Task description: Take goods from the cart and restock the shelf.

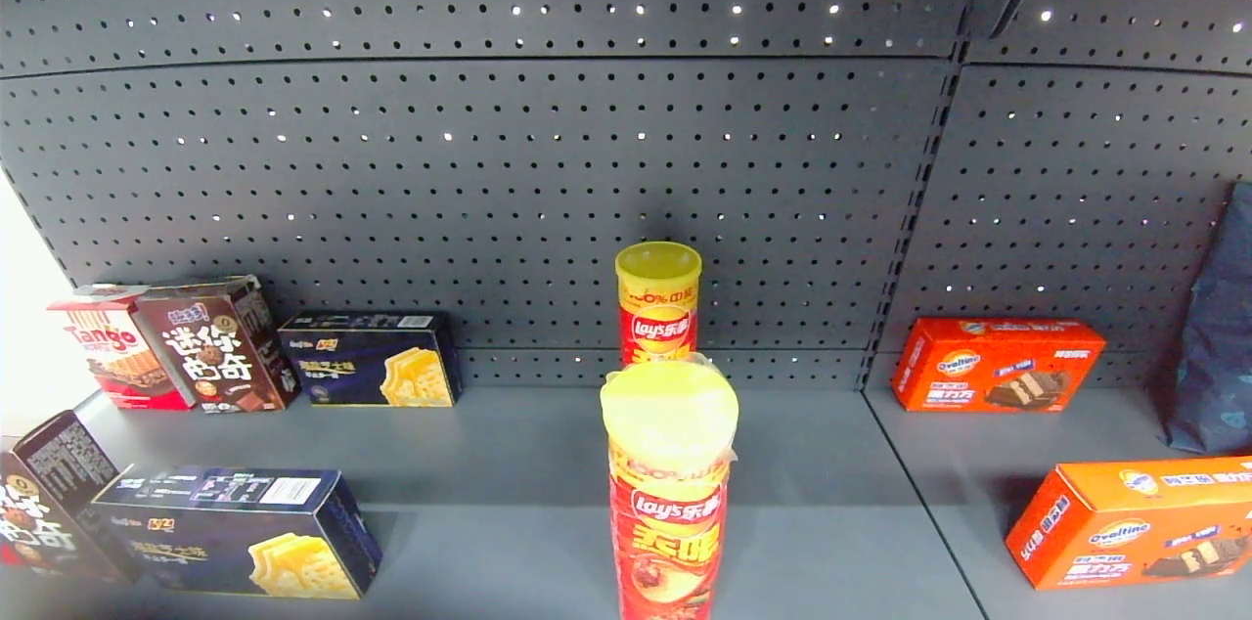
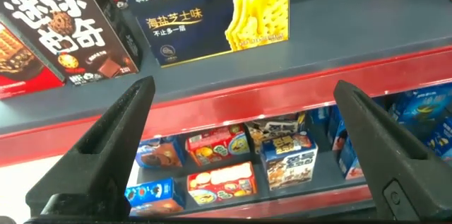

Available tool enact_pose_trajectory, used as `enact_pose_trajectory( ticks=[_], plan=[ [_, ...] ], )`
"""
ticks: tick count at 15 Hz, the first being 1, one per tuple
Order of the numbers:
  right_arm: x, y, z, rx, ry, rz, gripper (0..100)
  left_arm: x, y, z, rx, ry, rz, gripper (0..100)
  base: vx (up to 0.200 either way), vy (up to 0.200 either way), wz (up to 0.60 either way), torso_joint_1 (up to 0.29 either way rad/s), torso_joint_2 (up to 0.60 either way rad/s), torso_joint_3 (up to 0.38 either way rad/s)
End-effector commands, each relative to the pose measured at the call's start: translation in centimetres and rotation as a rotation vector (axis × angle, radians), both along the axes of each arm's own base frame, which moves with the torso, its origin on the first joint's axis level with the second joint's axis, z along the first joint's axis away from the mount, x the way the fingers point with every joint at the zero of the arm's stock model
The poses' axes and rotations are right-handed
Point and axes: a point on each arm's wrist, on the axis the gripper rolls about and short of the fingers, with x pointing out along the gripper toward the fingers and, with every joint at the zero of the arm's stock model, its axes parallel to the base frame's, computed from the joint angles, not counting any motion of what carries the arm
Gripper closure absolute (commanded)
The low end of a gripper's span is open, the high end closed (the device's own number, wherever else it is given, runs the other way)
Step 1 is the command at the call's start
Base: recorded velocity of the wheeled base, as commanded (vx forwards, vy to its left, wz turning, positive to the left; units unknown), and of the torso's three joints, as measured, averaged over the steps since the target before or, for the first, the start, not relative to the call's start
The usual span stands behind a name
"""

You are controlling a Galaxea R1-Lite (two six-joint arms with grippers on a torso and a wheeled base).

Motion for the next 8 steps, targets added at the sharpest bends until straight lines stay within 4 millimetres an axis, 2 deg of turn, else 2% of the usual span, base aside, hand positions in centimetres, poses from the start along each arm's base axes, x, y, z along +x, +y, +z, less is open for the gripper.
enact_pose_trajectory(
  ticks=[1,8],
  plan=[
    [-0.52,-0.34,-0.13,-0.006,-0.068,0.209,0,0.00,0.00,-0.11,-0.001,0.000,0.002,0,0.000,0.000,0.00,0.000,0.00,0.000],
    [-0.69,-0.32,-0.13,-0.008,-0.094,0.197,0,0.19,0.00,-0.48,-0.001,0.009,0.002,0,0.000,0.000,0.00,0.000,0.00,0.000]
  ],
)
